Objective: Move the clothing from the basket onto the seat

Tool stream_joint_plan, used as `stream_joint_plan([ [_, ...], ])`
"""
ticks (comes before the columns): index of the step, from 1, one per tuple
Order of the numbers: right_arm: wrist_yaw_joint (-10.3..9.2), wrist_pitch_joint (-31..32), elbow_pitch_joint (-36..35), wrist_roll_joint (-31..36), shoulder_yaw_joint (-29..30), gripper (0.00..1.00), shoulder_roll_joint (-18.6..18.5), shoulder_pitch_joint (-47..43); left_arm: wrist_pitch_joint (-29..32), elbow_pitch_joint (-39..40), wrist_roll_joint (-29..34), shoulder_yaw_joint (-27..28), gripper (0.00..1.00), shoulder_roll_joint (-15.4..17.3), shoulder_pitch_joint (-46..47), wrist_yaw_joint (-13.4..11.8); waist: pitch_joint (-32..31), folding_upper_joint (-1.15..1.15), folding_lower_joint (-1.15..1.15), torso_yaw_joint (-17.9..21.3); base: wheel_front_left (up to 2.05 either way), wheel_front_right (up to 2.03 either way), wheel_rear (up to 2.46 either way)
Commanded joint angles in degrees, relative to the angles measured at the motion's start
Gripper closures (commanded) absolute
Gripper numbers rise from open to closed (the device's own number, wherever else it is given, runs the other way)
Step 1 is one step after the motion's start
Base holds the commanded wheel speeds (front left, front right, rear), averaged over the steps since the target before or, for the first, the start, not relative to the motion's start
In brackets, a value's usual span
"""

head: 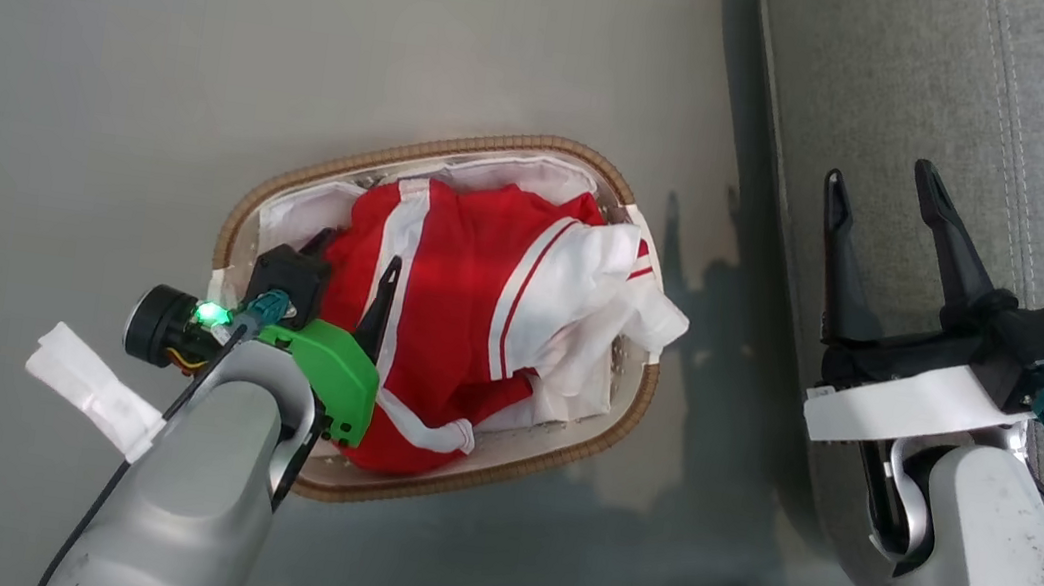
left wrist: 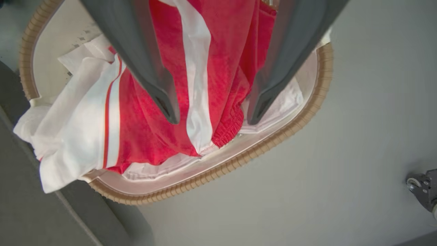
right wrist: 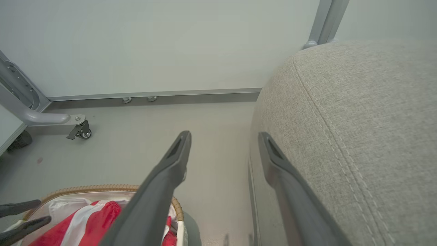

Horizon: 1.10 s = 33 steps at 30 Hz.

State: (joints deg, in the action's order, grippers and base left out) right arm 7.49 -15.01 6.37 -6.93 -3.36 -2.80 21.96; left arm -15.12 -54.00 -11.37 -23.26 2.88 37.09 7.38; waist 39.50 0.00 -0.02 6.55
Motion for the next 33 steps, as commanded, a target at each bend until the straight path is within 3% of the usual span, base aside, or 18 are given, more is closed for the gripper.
stream_joint_plan([
  [1,0.00,-0.3,-0.3,-0.5,-0.1,0.00,-0.2,1.0,0.4,-1.3,-0.9,-0.5,0.00,0.6,1.9,0.1,5.1,0.00,0.02,3.3,0.00,0.00,0.00],
  [16,0.00,-0.3,-0.8,-2.7,-1.0,0.00,-0.2,2.4,0.4,-11.6,-4.1,-2.1,0.00,2.3,9.6,-0.2,8.7,0.00,0.02,5.1,0.00,0.00,0.00],
  [17,0.00,-0.3,-0.8,-2.8,-1.0,0.00,-0.2,2.4,0.4,-12.0,-4.2,-2.3,0.14,2.2,9.8,-0.1,8.6,0.00,0.02,5.1,0.00,0.00,0.00],
  [18,0.00,-0.3,-0.7,-2.9,-1.1,0.00,-0.2,2.3,0.3,-12.3,-4.3,-2.5,0.40,2.1,9.9,-0.1,8.5,0.00,0.02,5.1,0.00,0.00,0.00],
  [19,0.00,-0.3,-0.6,-2.9,-1.1,0.00,-0.2,2.3,0.3,-12.7,-4.4,-2.8,0.59,2.0,9.9,-0.1,8.2,0.00,0.02,5.1,0.00,0.00,0.00],
  [20,0.00,-0.3,-0.4,-2.8,-1.2,0.00,-0.2,2.1,0.3,-13.1,-4.4,-3.2,0.84,1.7,9.7,0.0,7.9,0.00,0.02,5.1,0.00,0.00,0.00],
  [22,0.00,-0.3,0.0,-2.9,-1.4,0.00,-0.2,1.7,0.2,-13.6,-4.7,-3.7,1.00,1.4,9.0,0.1,7.1,0.00,0.02,5.0,0.00,0.00,0.00],
  [33,-0.01,-0.3,2.2,-1.3,-1.7,0.00,-0.2,-0.9,-0.1,-9.6,-7.1,-5.6,1.00,0.9,3.1,0.2,-1.9,0.00,0.02,3.4,0.00,0.00,0.00],
])
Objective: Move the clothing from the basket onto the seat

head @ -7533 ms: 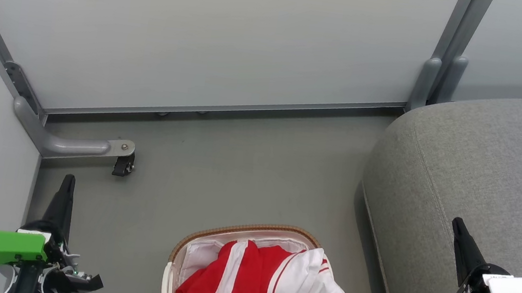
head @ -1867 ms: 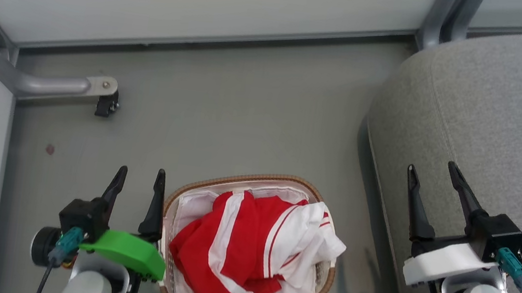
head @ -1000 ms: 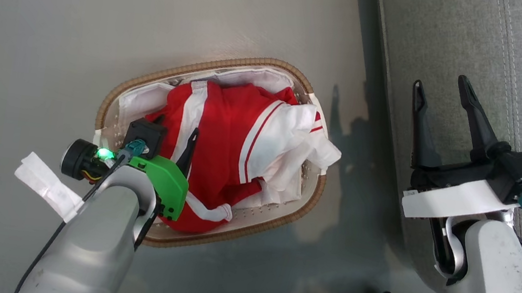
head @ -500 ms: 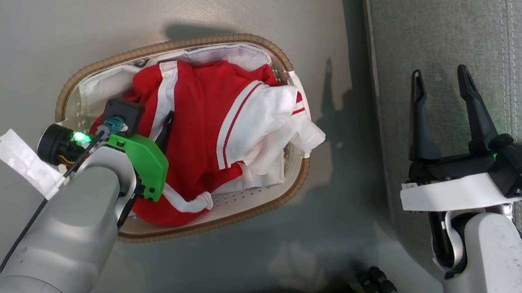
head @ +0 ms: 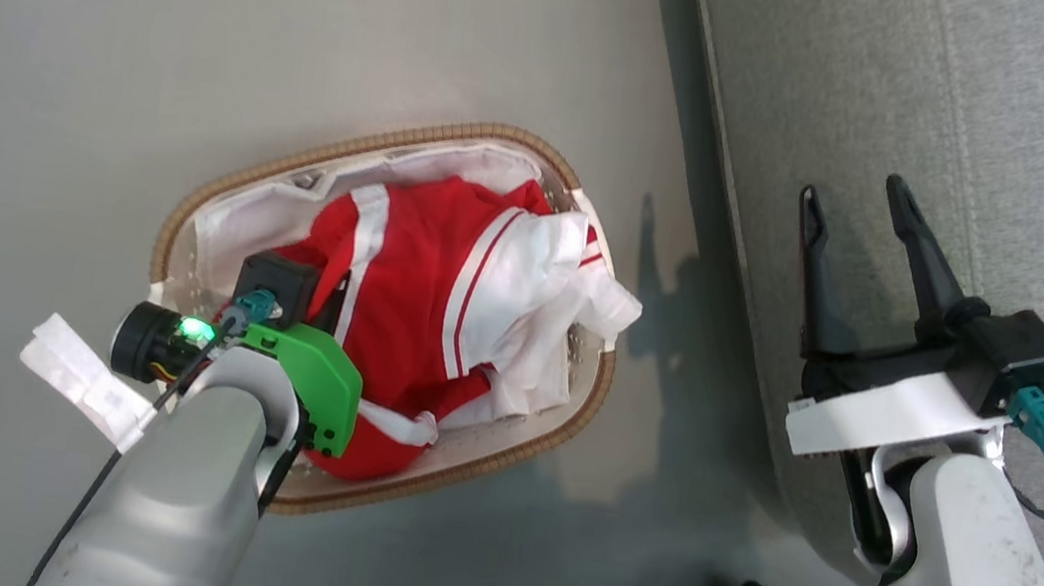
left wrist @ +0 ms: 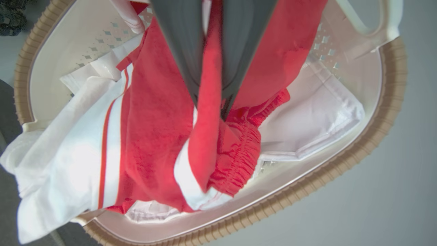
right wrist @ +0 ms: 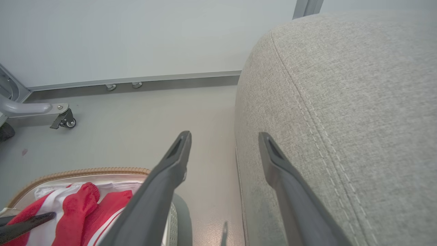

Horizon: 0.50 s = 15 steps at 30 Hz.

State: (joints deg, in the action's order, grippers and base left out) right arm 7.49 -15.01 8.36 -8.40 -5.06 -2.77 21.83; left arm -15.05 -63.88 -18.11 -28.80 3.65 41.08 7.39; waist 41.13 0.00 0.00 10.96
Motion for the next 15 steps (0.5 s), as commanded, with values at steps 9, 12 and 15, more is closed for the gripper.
stream_joint_plan([
  [9,-0.01,-0.3,2.7,3.2,0.2,0.00,-0.2,-6.3,-0.1,10.0,0.4,-0.9,1.00,2.7,-8.0,0.1,-17.0,0.00,0.00,-3.6,0.00,0.00,0.00],
  [12,-0.01,-0.3,3.5,4.2,0.2,0.00,-0.2,-8.6,-0.1,13.0,-0.6,-0.6,1.00,3.4,-9.9,0.1,-21.9,0.00,0.00,-4.6,0.00,0.00,0.00],
  [15,-0.01,-0.3,4.1,4.9,0.0,0.00,-0.2,-10.7,-0.1,16.3,-1.3,-0.8,1.00,4.5,-11.0,0.1,-26.5,0.00,0.00,-5.5,0.00,0.00,0.00],
])
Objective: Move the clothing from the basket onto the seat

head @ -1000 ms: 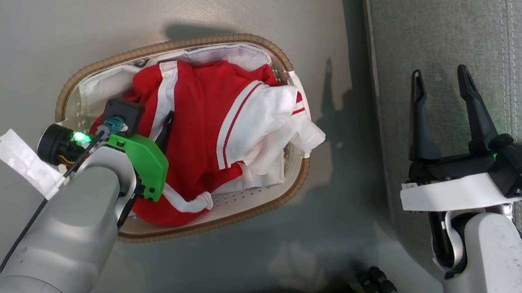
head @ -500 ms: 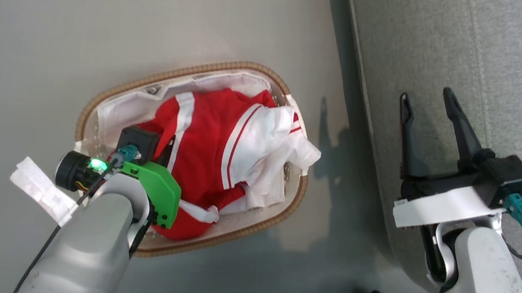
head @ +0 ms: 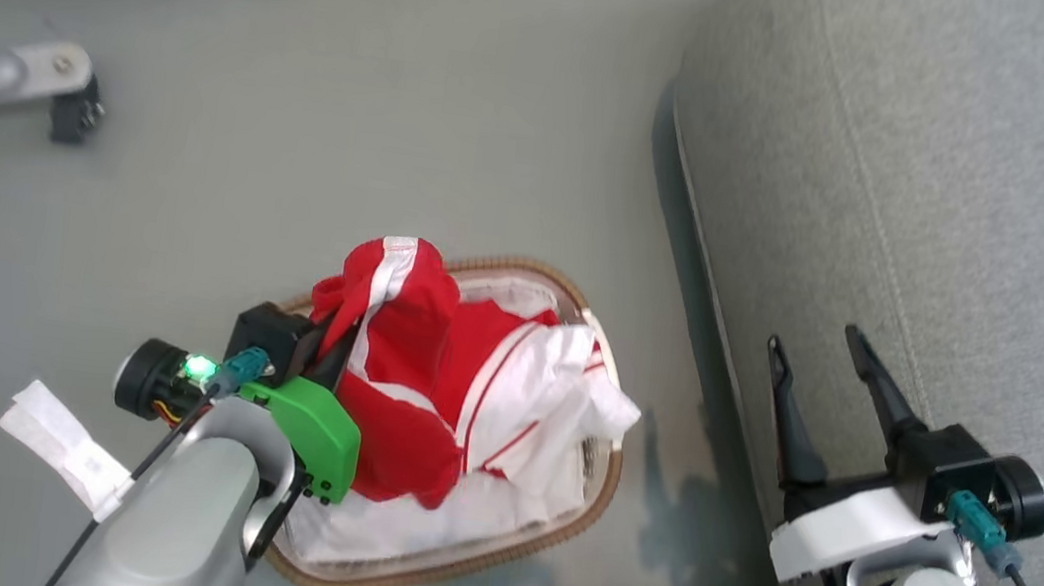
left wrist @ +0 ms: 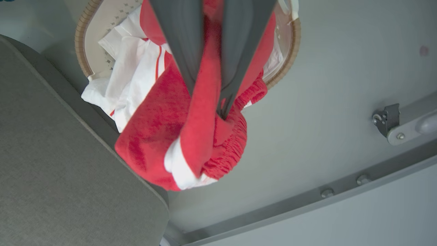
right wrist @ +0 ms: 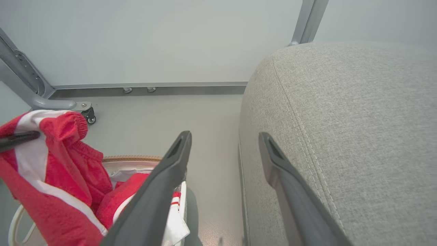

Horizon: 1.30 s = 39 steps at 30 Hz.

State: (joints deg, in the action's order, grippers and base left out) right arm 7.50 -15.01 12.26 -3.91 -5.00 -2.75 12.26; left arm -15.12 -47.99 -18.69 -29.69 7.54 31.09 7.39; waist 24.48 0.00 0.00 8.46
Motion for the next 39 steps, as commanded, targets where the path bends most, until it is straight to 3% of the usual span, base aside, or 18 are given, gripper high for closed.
stream_joint_plan([
  [1,-0.02,-0.3,0.4,0.6,-0.1,0.00,-0.2,-1.7,0.0,1.4,-0.8,-0.1,1.00,0.8,-1.2,0.1,-11.3,0.00,0.00,-3.3,0.00,0.00,0.00],
  [13,-0.02,-0.3,1.5,1.1,-2.7,0.00,-0.2,-7.3,1.3,13.8,-3.7,-1.9,1.00,6.0,4.7,0.2,-23.4,0.00,0.00,-4.7,0.00,0.00,0.00],
  [25,-0.02,-0.3,1.5,1.3,-8.6,0.00,-0.2,-5.2,8.6,25.1,-6.8,-0.5,1.00,10.6,13.4,0.0,-26.0,0.00,0.00,-4.0,0.00,0.00,0.00],
  [39,-0.02,-0.3,3.6,-0.7,-22.1,0.00,-0.3,6.4,14.3,28.8,-5.9,-4.4,1.00,5.9,18.9,-0.8,-26.6,0.00,0.00,-8.4,0.00,0.00,0.00],
])
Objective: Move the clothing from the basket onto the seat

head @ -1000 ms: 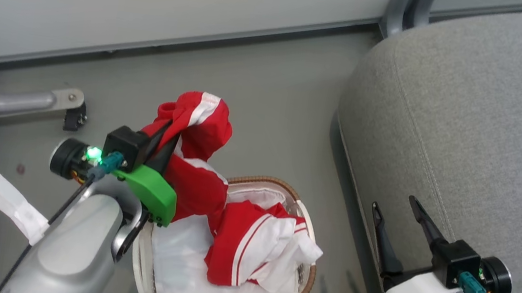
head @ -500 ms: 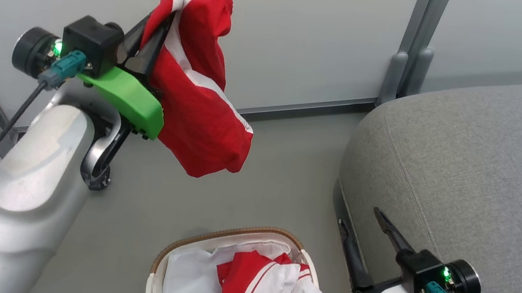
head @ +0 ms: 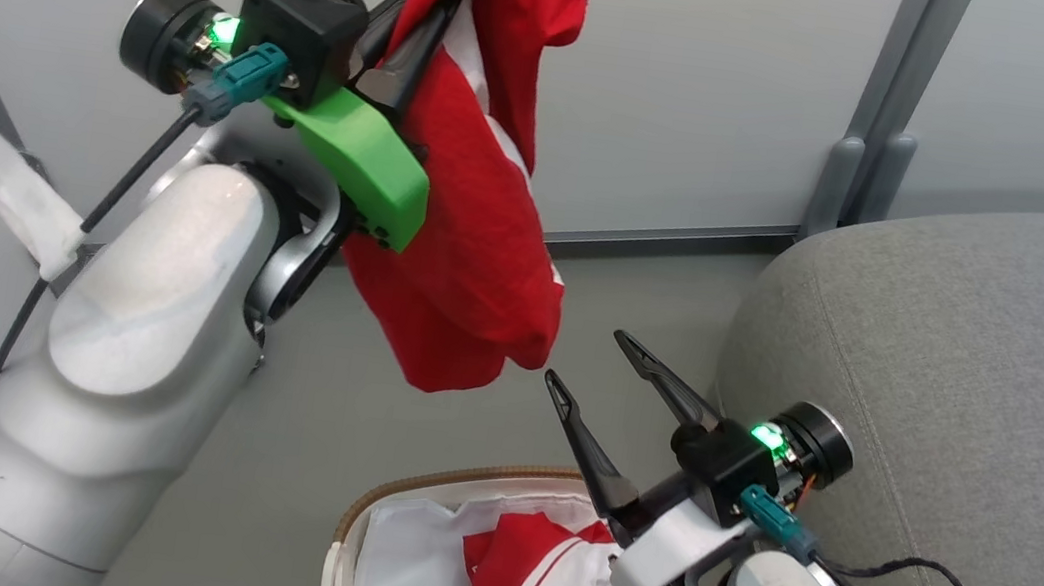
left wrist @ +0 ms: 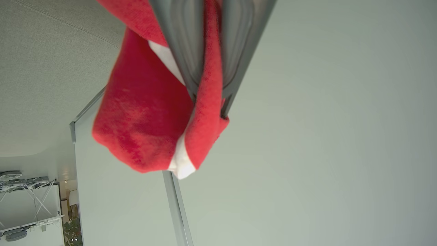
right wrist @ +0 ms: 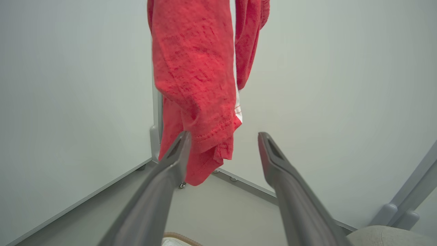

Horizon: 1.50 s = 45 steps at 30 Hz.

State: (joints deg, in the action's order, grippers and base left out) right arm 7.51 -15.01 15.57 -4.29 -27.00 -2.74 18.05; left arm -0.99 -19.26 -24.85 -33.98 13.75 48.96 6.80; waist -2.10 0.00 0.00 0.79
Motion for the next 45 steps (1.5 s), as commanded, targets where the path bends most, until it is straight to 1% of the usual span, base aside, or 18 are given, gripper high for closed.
stream_joint_plan([
  [1,-0.03,-0.3,0.7,-0.4,-0.6,0.00,-0.3,1.4,0.3,-0.1,0.3,-0.4,1.00,-0.7,1.3,-0.3,0.0,0.00,0.00,-1.1,0.00,0.00,0.00],
  [6,-0.04,-0.2,4.5,-0.2,-2.4,0.00,-0.2,5.4,1.0,-0.3,-0.3,-2.3,1.00,-3.0,2.2,0.0,0.0,0.00,0.00,-2.4,0.00,0.00,0.00],
  [11,-0.04,-0.2,8.0,0.4,-1.4,0.00,-0.3,8.7,2.0,0.5,-1.7,-3.5,1.00,-5.3,2.0,0.1,0.0,0.00,0.00,-3.5,0.00,0.00,0.00],
  [18,-0.04,-0.2,10.7,-0.1,-0.7,0.00,-0.2,12.6,2.1,2.1,-2.8,-4.6,1.00,-6.0,-0.1,0.1,0.1,0.00,0.00,-4.1,0.00,0.00,0.00],
  [19,-0.04,-0.2,10.9,-0.6,-0.6,0.47,-0.3,13.0,2.0,2.1,-2.9,-4.6,1.00,-5.8,-0.5,-0.1,0.1,0.00,0.00,-4.1,0.00,0.00,0.00],
  [20,-0.04,-0.2,11.1,-0.9,-0.5,0.64,-0.3,13.3,1.8,2.1,-3.0,-4.6,1.00,-5.7,-0.8,-0.2,0.1,0.00,0.00,-4.1,0.00,0.00,0.00],
  [21,-0.04,-0.2,11.3,-1.3,-0.6,0.96,-0.3,13.5,1.6,2.0,-3.2,-4.6,1.00,-5.5,-1.1,-0.3,0.1,0.00,0.00,-4.0,0.00,0.00,0.00],
  [22,-0.04,-0.2,11.5,-1.5,-0.7,0.96,-0.2,13.7,1.4,2.0,-3.2,-4.5,1.00,-5.3,-1.5,-0.4,0.2,0.00,0.00,-3.9,0.00,0.00,0.00],
  [23,-0.04,-0.2,11.6,-1.7,-0.8,1.00,-0.3,13.9,1.2,1.8,-3.3,-4.3,1.00,-5.1,-1.9,-0.6,0.2,0.00,0.00,-3.8,0.00,0.00,0.00],
  [33,-0.04,-0.2,12.0,-2.5,-0.1,1.00,-0.3,13.7,-1.6,0.4,-5.1,-3.8,1.00,-4.7,-6.5,-1.8,0.6,0.00,0.00,-2.8,0.00,0.00,0.00],
  [34,-0.04,-0.2,11.9,-2.6,0.0,1.00,-0.2,13.6,-2.1,0.2,-5.2,-3.8,0.93,-4.7,-6.9,-1.9,0.7,0.00,0.00,-2.7,0.00,0.00,0.00],
  [35,-0.04,-0.2,11.9,-2.7,0.2,1.00,-0.2,13.6,-2.8,-0.1,-5.5,-3.6,0.68,-4.9,-7.5,-1.9,0.7,0.00,0.00,-2.7,0.00,0.00,0.00],
  [36,-0.04,-0.2,11.9,-2.7,0.4,1.00,-0.2,13.5,-3.4,-0.3,-5.7,-3.5,0.59,-5.0,-8.2,-2.0,0.7,0.00,0.00,-2.6,0.00,0.00,0.00],
  [37,-0.04,-0.2,11.8,-2.8,0.8,1.00,-0.2,13.3,-4.2,-0.6,-6.0,-3.7,0.42,-5.1,-8.9,-1.7,0.8,0.00,0.00,-2.6,0.00,0.00,0.00],
  [38,-0.04,-0.2,11.8,-2.8,1.1,1.00,-0.2,13.1,-4.9,-0.8,-6.2,-4.0,0.00,-5.1,-9.7,-1.3,0.8,0.00,0.00,-2.5,0.00,0.00,0.00],
  [45,-0.04,-0.2,12.2,-1.2,5.2,1.00,-0.2,11.6,-10.0,-5.2,-7.3,-4.9,0.00,-4.7,-15.8,-0.9,0.9,0.00,0.00,-2.4,0.00,0.00,0.00],
])
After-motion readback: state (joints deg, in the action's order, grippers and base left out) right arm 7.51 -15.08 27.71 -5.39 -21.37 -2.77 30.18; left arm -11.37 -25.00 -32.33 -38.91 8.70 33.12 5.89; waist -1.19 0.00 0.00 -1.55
